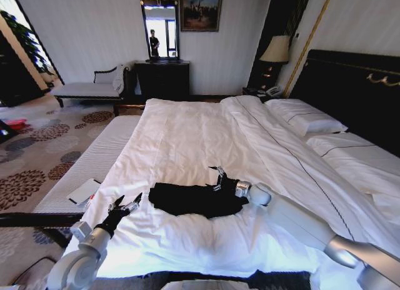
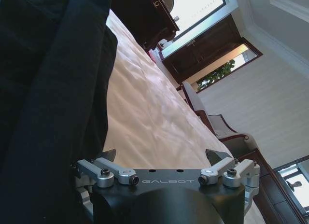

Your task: Fold the clothes on the bed.

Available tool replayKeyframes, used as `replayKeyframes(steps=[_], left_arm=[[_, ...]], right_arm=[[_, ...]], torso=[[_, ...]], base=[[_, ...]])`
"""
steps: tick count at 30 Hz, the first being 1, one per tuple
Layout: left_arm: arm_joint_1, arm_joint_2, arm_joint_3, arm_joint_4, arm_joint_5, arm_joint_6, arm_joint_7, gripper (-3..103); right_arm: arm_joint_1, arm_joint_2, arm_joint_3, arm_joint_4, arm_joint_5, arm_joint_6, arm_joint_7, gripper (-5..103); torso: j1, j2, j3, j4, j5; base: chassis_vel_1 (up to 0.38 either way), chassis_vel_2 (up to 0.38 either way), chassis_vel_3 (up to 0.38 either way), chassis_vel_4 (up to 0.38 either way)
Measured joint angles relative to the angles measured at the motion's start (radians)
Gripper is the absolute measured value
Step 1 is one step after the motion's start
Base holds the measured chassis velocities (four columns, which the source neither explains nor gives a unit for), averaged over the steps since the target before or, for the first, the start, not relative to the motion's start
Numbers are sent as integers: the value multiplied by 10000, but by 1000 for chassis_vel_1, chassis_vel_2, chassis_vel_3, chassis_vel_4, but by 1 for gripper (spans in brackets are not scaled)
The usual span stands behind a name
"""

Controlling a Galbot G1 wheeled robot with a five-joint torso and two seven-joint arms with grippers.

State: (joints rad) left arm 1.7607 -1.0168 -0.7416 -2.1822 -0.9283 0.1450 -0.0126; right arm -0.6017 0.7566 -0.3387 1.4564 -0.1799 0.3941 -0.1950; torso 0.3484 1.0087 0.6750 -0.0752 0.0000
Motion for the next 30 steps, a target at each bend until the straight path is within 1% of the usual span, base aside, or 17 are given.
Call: replayKeyframes(steps=[2, 3, 6, 11, 13, 15, 16, 21, 24, 25, 28, 29, 30], left_arm=[[-19, 0, 1, 0, -17, 11, -12, 100], [-73, 0, 3, -11, -70, 37, -42, 100], [-134, -2, 11, -56, -107, 69, -86, 100], [-142, -1, 12, -97, -109, 86, -98, 100], [-186, 2, 12, -130, -122, 105, -116, 100], [-209, 2, 18, -131, -124, 110, -125, 100], [-261, 3, 49, -132, -124, 118, -145, 100], [-436, -5, 201, -132, -109, 164, -222, 100], [-567, -8, 337, -130, -90, 204, -297, 100], [-567, -8, 337, -130, -90, 204, -297, 100], [-661, 7, 434, -128, -64, 229, -354, 100], [-698, 12, 474, -140, -57, 247, -401, 100], [-698, 12, 474, -140, -57, 247, -401, 100]], right_arm=[[-59, -44, 23, 91, 0, -34, 4, 100], [-267, -182, 87, 369, -15, -119, 12, 100], [-835, -460, 312, 964, -374, -201, 24, 100], [-1482, -665, 569, 1470, -649, -267, 29, 100], [-2294, -868, 944, 1991, -975, -308, 35, 100], [-2530, -952, 1052, 2167, -1077, -316, 37, 100], [-2967, -1104, 1280, 2549, -1215, -344, 43, 100], [-3822, -1489, 1957, 3495, -1315, -441, 44, 100], [-4020, -1685, 2525, 3830, -1061, -497, 49, 100], [-4020, -1685, 2525, 3830, -1061, -497, 49, 100], [-3746, -1654, 2750, 3636, -273, -681, 151, 100], [-3462, -1509, 2760, 3274, 457, -827, 235, 100], [-3462, -1509, 2760, 3274, 457, -827, 235, 100]], torso=[[0, 0, 0, 0, 0], [0, 0, 0, 0, 0], [-1, 0, 0, -1, -1], [-1, 0, -1, 0, 1], [-1, 0, -1, -1, 3], [-1, 0, -1, -1, 0], [-1, 0, -1, -1, 1], [-1, 0, -1, -2, 1], [-2, 0, -2, -1, -1], [-2, 0, -2, -1, -1], [-2, 0, -1, 0, -1], [-1, 0, -1, 0, 0], [-1, 0, -1, 0, 0]], base=[[0, 0, 0, 0], [0, 0, 0, 0], [0, 0, 0, 0], [0, 0, 0, 0], [0, 0, 0, 0], [0, 0, 0, 0], [0, 0, 0, 0], [0, 0, 0, 0], [0, 0, 0, 0], [0, 0, 0, 0], [0, 0, 0, 0], [0, 0, 0, 0], [0, 0, 0, 0]])
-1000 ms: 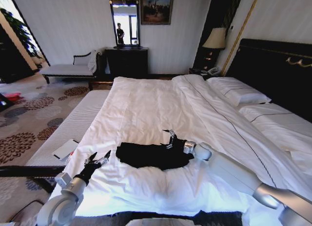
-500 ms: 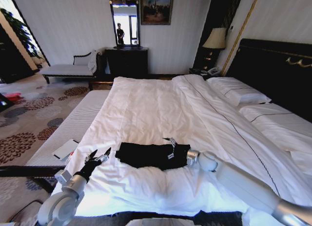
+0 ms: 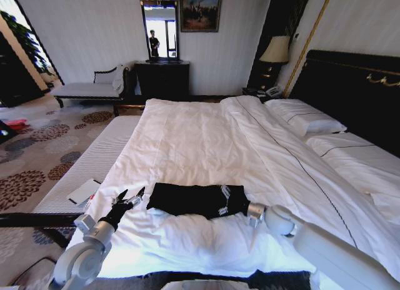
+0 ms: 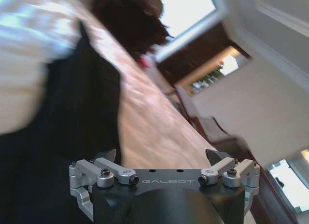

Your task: Fold the clothes on the bed.

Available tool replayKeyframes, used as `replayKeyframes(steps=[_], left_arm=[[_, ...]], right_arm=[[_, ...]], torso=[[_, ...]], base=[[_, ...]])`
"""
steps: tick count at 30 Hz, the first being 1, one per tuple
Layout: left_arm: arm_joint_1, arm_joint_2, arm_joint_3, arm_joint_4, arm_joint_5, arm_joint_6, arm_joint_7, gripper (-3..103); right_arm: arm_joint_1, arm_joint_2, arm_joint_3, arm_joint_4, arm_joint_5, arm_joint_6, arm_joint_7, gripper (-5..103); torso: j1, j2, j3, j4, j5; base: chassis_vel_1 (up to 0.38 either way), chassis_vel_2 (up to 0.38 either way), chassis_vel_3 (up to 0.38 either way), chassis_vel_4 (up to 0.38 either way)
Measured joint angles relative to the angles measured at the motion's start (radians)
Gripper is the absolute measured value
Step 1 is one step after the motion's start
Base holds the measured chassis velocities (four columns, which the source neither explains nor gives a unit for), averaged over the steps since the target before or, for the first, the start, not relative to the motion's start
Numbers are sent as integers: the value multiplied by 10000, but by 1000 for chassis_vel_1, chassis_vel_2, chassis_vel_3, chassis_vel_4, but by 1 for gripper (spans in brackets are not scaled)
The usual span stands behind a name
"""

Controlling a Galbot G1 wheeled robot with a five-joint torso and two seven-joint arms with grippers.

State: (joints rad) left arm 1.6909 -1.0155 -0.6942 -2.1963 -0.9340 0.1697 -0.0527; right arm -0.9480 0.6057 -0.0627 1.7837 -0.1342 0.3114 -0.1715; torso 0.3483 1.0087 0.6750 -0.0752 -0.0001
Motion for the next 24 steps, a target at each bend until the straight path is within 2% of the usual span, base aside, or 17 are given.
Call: replayKeyframes(steps=[3, 5, 7, 13, 24], left_arm=[[8, 27, 37, -88, 23, 25, -53, 100], [33, 40, 46, -107, 53, 29, -65, 100], [97, 80, 35, -122, 120, 32, -78, 100], [34, 197, -98, -117, 20, 58, -146, 100], [-180, 269, 37, -187, -53, 129, -291, 100]], right_arm=[[487, 527, -61, -980, 1186, -189, 143, 100], [586, 751, -36, -1316, 1397, -203, 165, 100], [614, 1329, 135, -2060, 1669, -213, 235, 100], [-325, 1989, 1055, -2505, 1599, -170, 307, 100], [-2483, 2080, 2548, -2162, 1047, 301, 531, 100]], torso=[[1, 0, 1, 1, 1], [0, 0, 1, 2, 1], [1, 0, 1, 3, 2], [0, 0, 1, -1, 1], [0, 0, 0, -1, 1]], base=[[0, 0, 0, 0], [0, 0, 0, 0], [0, 0, 0, 0], [0, 0, 0, 0], [0, 0, 0, 0]])
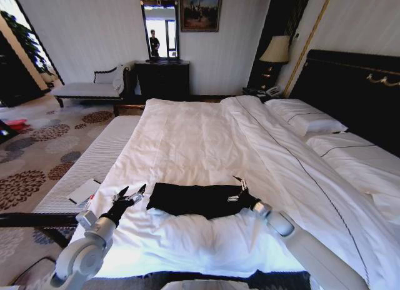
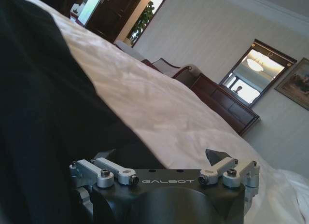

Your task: Fold the clothes on the bed.

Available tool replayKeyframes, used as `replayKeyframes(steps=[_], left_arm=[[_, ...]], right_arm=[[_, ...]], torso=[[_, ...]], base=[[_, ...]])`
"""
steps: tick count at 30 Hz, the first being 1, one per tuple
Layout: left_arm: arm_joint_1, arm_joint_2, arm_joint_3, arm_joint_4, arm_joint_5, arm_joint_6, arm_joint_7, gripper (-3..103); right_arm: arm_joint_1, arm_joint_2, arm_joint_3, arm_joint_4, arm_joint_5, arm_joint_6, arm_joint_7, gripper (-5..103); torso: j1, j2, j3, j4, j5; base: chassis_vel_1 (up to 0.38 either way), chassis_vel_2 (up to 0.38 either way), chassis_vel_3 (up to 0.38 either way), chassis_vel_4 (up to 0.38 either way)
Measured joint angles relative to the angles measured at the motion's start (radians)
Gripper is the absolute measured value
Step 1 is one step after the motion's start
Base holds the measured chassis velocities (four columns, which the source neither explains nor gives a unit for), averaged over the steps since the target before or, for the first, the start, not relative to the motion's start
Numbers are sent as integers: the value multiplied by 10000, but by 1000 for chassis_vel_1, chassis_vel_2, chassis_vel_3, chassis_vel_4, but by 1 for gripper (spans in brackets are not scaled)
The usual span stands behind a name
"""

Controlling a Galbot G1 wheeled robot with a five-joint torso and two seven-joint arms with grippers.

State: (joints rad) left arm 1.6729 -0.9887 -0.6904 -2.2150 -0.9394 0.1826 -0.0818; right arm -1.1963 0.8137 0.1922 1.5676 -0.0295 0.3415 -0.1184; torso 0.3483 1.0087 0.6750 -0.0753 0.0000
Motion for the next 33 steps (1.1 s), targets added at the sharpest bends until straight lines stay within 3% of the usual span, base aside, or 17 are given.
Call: replayKeyframes(steps=[6, 9, 10, 12, 14, 17, 18, 19, 20, 22, 23, 25, 29, 31, 33], left_arm=[[160, -12, -1, -55, 610, -143, 0, 100], [506, -104, -84, -156, 1227, -344, 100, 100], [506, -104, -84, -156, 1227, -344, 100, 100], [781, -164, -126, -174, 1783, -555, 213, 100], [1329, -279, -247, -316, 2448, -925, 481, 100], [1650, -337, -371, -395, 2779, -1146, 661, 100], [1933, -379, -478, -453, 3049, -1367, 813, 100], [2487, -449, -716, -557, 3454, -1862, 1067, 100], [2487, -449, -716, -557, 3454, -1862, 1067, 100], [2983, -552, -928, -623, 3710, -2381, 1265, 100], [3329, -659, -1049, -621, 3846, -2754, 1400, 100], [3439, -701, -1082, -609, 3887, -2877, 1440, 100], [4154, -985, -1147, -577, 4214, -3637, 1698, 100], [4293, -1042, -1147, -589, 4327, -3742, 1716, 100], [4669, -1191, -1149, -598, 4666, -3975, 1719, 100]], right_arm=[[-974, 51, 730, 467, 225, -127, 265, 100], [-1926, 54, 1574, 1526, 1559, -973, 550, 100], [-1926, 54, 1574, 1526, 1559, -973, 550, 100], [-2474, 87, 2099, 2342, 2886, -1698, 758, 100], [-3061, 177, 2738, 3329, 5027, -2902, 1069, 100], [-3272, 212, 3002, 3748, 5797, -3456, 1197, 100], [-3475, 242, 3270, 4162, 6594, -4019, 1291, 100], [-3753, 253, 3699, 4791, 8087, -4862, 1393, 100], [-3753, 253, 3699, 4791, 8087, -4862, 1393, 100], [-3943, 230, 4115, 5314, 9618, -5650, 1462, 100], [-3951, 162, 4433, 5636, 10935, -6383, 1569, 100], [-3919, 135, 4516, 5719, 11406, -6642, 1611, 100], [-3260, 49, 4747, 5741, 14080, -8139, 1965, 100], [-3112, 62, 4754, 5635, 14436, -8452, 2054, 100], [-2816, 125, 4767, 5214, 15056, -9276, 2220, 100]], torso=[[0, 0, 0, 1, 0], [-1, 0, 0, -1, 0], [-1, 0, 0, -1, 0], [-1, 0, -1, 0, -1], [-1, 0, -1, -1, -3], [-1, 0, -1, 2, -2], [-1, 0, 0, 1, 1], [-1, 0, 0, 2, 0], [-1, 0, 0, 2, 0], [-1, 1, -1, 0, 2], [-1, 0, -1, 0, -3], [-1, 1, -1, 1, -2], [-1, 1, 0, 4, 0], [-1, 0, 0, 4, 1], [0, 0, 0, 3, 2]], base=[[0, 0, 0, 0], [0, 0, 0, 0], [0, 0, 0, 0], [0, 0, 0, 0], [0, 0, 0, 0], [0, 0, 0, 0], [0, 0, 0, 0], [0, 0, 0, 0], [0, 0, 0, 0], [0, 0, 0, 0], [0, 0, 0, 0], [0, 0, 0, 0], [0, 0, 0, 0], [0, 0, 0, 0], [0, 0, 0, 0]])
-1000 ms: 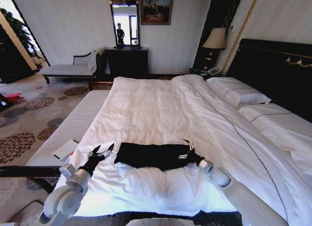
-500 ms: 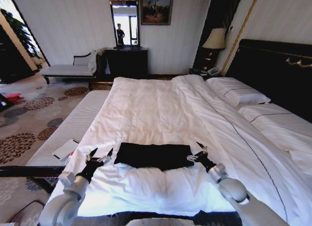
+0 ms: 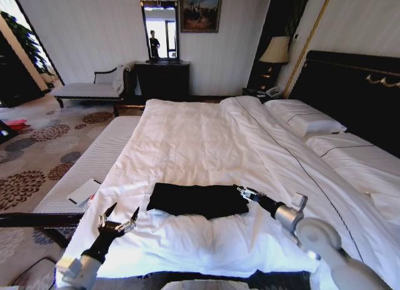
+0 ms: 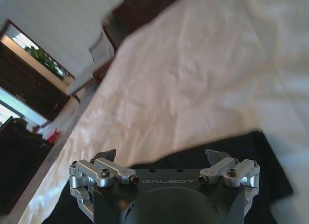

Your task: Fold the clothes on the bed.

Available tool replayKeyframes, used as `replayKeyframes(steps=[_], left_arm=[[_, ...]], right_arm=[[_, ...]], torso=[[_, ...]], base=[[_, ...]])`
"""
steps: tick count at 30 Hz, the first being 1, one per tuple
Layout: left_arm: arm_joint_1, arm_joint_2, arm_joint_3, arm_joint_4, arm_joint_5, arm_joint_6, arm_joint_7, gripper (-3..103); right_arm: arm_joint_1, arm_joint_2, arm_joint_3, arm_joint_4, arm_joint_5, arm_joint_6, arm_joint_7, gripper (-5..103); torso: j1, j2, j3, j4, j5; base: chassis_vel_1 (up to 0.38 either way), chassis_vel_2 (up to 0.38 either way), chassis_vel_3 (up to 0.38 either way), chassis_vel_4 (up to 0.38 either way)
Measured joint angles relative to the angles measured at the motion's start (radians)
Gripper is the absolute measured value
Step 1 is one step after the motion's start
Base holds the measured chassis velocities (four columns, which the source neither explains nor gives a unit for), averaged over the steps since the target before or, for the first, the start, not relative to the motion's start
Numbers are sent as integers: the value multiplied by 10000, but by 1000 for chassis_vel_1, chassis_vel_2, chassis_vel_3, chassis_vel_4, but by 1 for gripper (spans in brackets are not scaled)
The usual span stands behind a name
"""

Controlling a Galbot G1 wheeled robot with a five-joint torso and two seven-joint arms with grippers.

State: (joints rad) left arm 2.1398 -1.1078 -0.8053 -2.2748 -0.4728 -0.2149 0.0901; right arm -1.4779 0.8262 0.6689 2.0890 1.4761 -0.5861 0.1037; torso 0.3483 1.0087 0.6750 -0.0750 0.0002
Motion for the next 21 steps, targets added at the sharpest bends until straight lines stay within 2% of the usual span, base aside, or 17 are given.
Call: replayKeyframes(steps=[6, 14, 21], left_arm=[[462, -127, -36, 65, 454, -547, 3, 100], [523, -151, 36, 140, 584, -644, 3, 100], [503, -152, 41, 143, 583, -643, 0, 100]], right_arm=[[296, 70, 126, -904, 385, -1026, 105, 100], [719, 64, 119, -1974, 312, -1493, -55, 100], [1058, -5, -132, -2529, 154, -1567, -232, 100]], torso=[[0, 0, 0, -3, -1], [0, 1, 0, -3, -2], [1, 0, 0, -3, -2]], base=[[0, 0, 0, 0], [0, 0, 0, 0], [0, 0, 0, 0]])
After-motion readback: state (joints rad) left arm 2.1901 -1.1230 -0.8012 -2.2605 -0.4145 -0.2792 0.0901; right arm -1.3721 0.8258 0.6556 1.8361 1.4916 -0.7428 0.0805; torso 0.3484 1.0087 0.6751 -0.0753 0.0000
